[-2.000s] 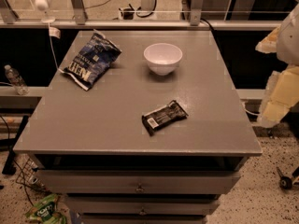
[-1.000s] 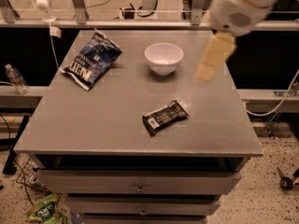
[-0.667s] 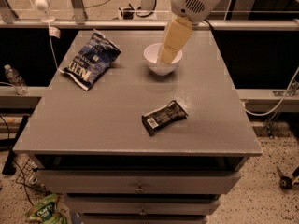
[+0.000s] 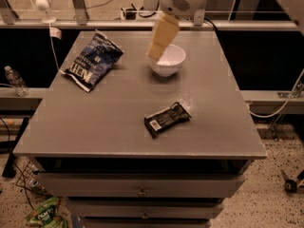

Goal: Pick blue chip bag

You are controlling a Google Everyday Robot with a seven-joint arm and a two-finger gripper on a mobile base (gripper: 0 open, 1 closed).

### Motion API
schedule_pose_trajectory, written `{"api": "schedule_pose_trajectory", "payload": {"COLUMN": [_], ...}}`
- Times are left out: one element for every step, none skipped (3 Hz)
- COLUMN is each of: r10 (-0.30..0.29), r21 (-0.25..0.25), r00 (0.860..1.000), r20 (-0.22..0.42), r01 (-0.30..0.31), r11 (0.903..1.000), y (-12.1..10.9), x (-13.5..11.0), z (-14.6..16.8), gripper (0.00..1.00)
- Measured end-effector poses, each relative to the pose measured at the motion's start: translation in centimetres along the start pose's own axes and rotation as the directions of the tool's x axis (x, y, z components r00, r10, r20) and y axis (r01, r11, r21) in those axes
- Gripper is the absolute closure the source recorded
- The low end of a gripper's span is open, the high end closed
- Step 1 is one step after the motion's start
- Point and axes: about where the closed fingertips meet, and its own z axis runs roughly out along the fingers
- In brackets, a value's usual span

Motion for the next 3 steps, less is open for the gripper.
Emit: {"api": "schedule_pose_trajectory", "payload": {"r10": [-0.007, -0.013, -0.001], "r21": [0.009, 0.006, -0.004], "r00": [1.0, 1.0, 0.999], "r20": [0.009, -0.021, -0.053], "r01": [0.007, 0.013, 0.001], "r11": [0.9999, 0.9999, 1.0], "y": [-3.5, -5.8, -7.1], "x": [-3.3, -8.0, -10.8], "z": [4.4, 9.7, 14.3], "gripper": [0.0, 0.0, 0.0]}}
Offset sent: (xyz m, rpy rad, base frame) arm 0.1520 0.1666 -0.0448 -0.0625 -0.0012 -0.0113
